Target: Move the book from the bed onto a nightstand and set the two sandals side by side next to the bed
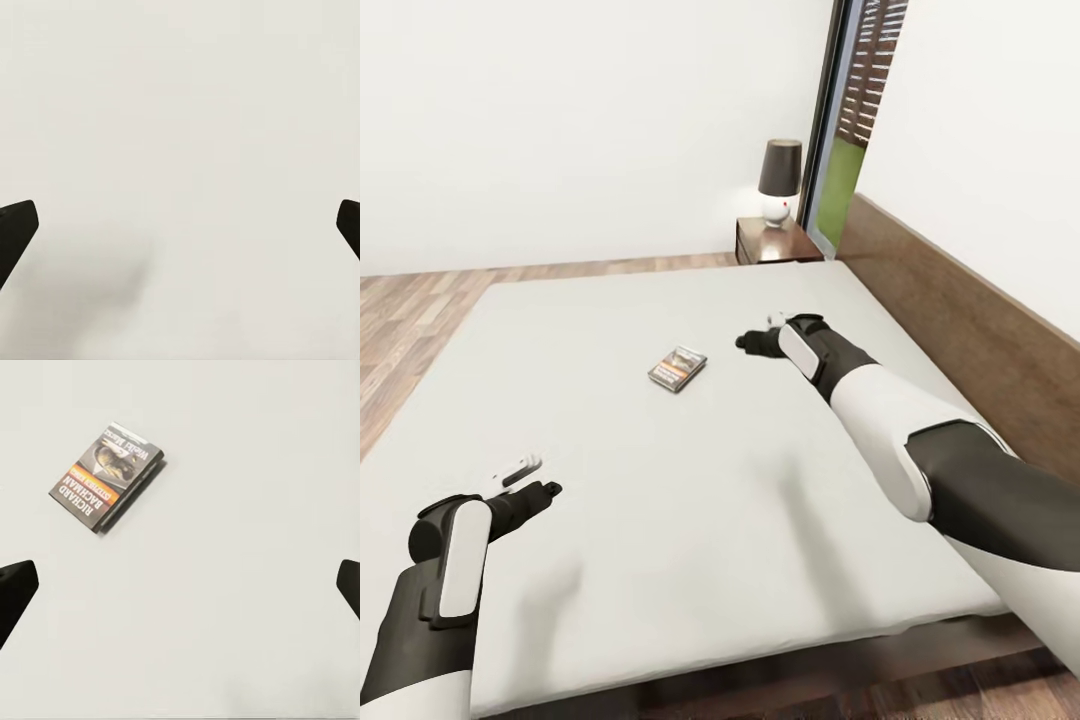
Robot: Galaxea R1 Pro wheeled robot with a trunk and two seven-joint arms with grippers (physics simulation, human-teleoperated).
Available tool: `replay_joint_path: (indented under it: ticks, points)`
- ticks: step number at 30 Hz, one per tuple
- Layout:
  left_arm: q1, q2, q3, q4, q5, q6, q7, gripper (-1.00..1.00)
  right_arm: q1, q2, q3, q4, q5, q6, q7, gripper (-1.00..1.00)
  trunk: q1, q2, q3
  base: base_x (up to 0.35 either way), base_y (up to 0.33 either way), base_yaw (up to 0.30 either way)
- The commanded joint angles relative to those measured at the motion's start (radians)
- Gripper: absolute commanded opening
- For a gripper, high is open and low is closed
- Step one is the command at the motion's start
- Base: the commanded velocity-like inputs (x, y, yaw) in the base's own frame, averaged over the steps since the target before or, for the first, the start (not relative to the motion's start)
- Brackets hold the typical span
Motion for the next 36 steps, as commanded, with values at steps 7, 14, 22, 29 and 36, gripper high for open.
replay_joint_path:
  ticks: [7, 14, 22, 29, 36]
  points:
    - [-0.001, -0.006, 0.002, -0.001, 0.011, 0.003, 0.008, 1.0, -0.003, 0.0, 0.005, -0.002, -0.021, 0.026, -0.015, 1.0, 0.0, 0.0, -0.012, 0.0, 0.0, 0.0]
    - [0.0, -0.003, 0.001, 0.005, 0.009, 0.003, 0.01, 1.0, -0.002, 0.0, 0.005, -0.002, -0.022, 0.061, -0.015, 1.0, 0.0, 0.0, -0.023, 0.0, 0.0, 0.0]
    - [-0.002, -0.01, -0.007, -0.003, 0.013, 0.004, 0.006, 1.0, -0.026, 0.0, 0.006, -0.008, -0.02, 0.167, -0.016, 1.0, 0.0, 0.0, -0.035, 0.0, 0.0, 0.0]
    - [-0.054, -0.006, -0.027, -0.042, 0.093, 0.004, 0.007, 1.0, -0.061, 0.0, 0.004, -0.069, -0.02, 0.229, -0.017, 1.0, 0.0, 0.0, -0.046, 0.0, 0.0, 0.0]
    - [-0.119, 0.006, -0.043, -0.049, 0.126, 0.004, 0.009, 1.0, -0.074, 0.0, 0.006, -0.125, -0.018, 0.237, -0.019, 1.0, 0.0, 0.0, -0.05, 0.0, 0.0, 0.0]
